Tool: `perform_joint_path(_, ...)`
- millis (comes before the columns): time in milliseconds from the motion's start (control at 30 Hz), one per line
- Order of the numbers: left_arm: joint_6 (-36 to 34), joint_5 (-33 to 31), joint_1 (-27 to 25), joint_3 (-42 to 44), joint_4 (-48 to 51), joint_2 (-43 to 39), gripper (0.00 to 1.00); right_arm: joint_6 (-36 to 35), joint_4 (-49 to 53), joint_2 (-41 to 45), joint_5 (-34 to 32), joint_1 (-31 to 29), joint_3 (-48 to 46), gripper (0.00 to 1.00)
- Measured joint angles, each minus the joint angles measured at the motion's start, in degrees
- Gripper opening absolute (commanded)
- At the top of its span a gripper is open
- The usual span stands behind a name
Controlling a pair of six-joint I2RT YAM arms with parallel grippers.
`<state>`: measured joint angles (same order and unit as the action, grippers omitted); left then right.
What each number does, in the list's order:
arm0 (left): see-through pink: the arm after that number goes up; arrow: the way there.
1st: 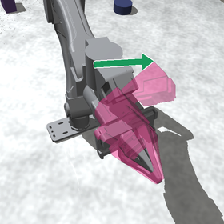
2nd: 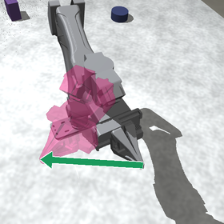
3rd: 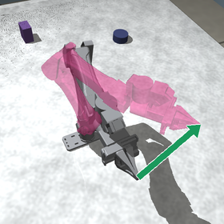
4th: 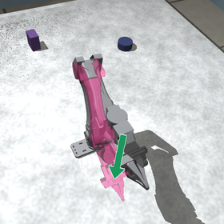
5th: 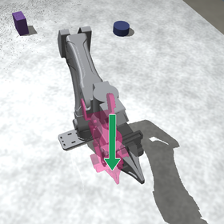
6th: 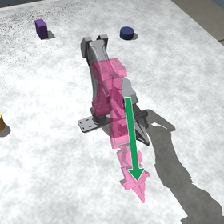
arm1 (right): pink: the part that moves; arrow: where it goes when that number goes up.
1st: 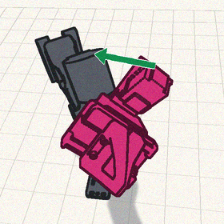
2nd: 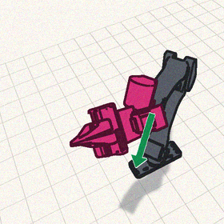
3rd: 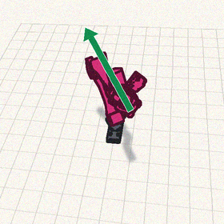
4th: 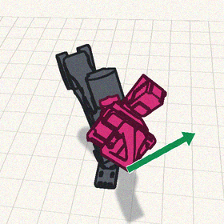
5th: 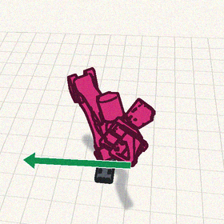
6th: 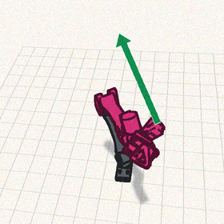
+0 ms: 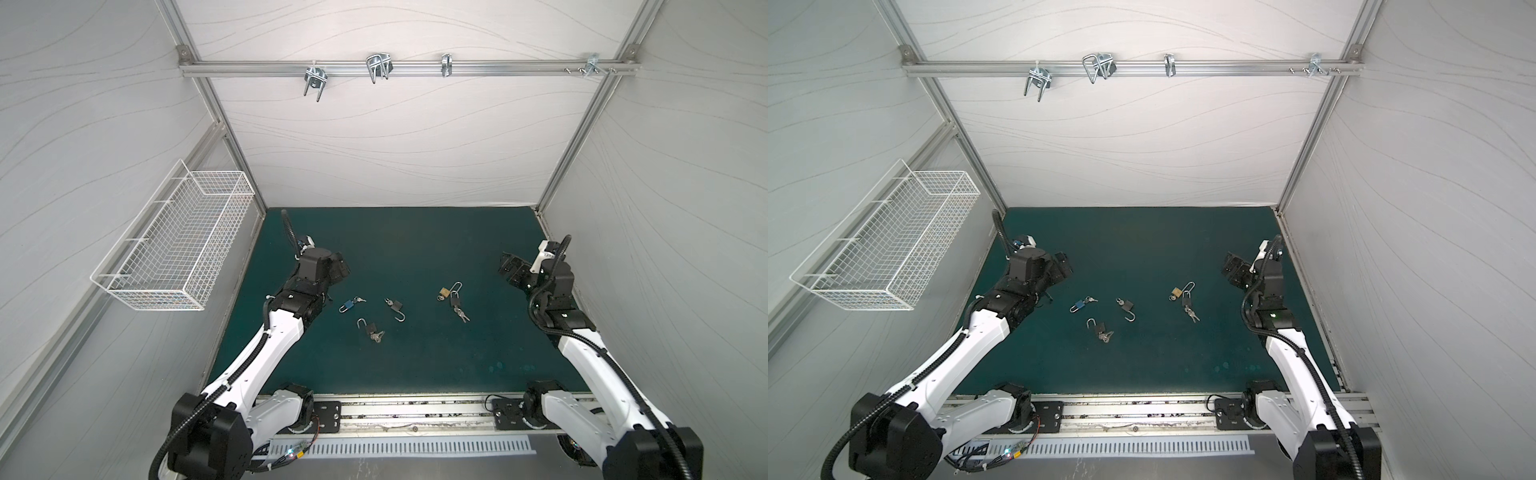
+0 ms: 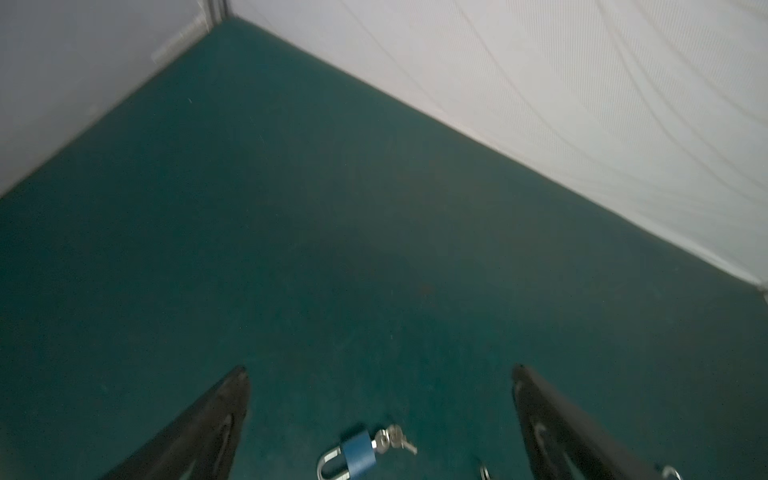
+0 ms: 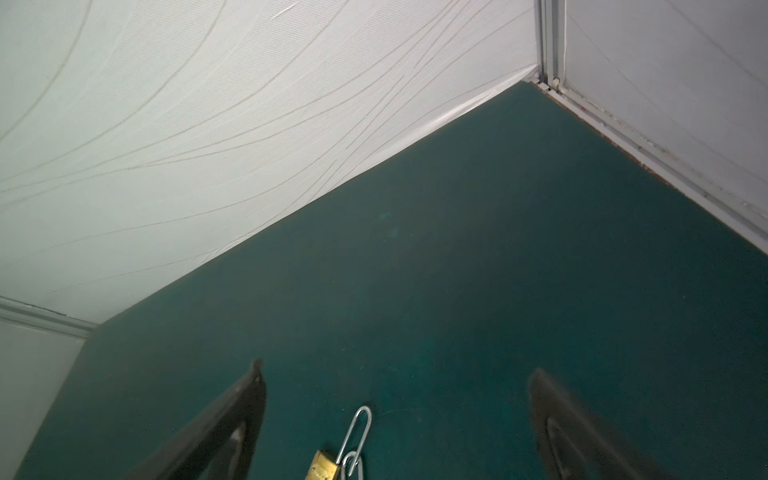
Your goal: Lock with the key
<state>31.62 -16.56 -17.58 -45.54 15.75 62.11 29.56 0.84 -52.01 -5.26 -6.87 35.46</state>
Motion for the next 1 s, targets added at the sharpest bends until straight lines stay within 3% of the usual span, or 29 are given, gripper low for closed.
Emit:
perform_joint_path(233,2.25,1.40,-13.57,-1.16,7.78,0.20,0.99,2.16,1.60,0.07,14.10,-0.61,-0.24,0.98)
perform_joint_path(400,6.29,2.71,-14.80,0.02,9.35,-0.44,0.99,0.50,9.31,-5.44,17.92,-8.37,4.24,0.91)
perform_joint_path(700,7.80,6.27,-14.51,2.19,10.29,-1.36,0.99,-5.07,26.49,-14.86,9.40,-24.98,13.07,0.68)
perform_joint_path(800,7.08,8.90,-14.45,2.21,9.79,-1.25,0.99,-5.49,29.90,-19.43,6.51,-25.79,14.73,0.59)
perform_joint_path(1000,4.48,13.44,-17.38,2.19,7.10,2.16,0.99,-5.79,33.20,-28.76,3.32,-25.90,18.25,0.52)
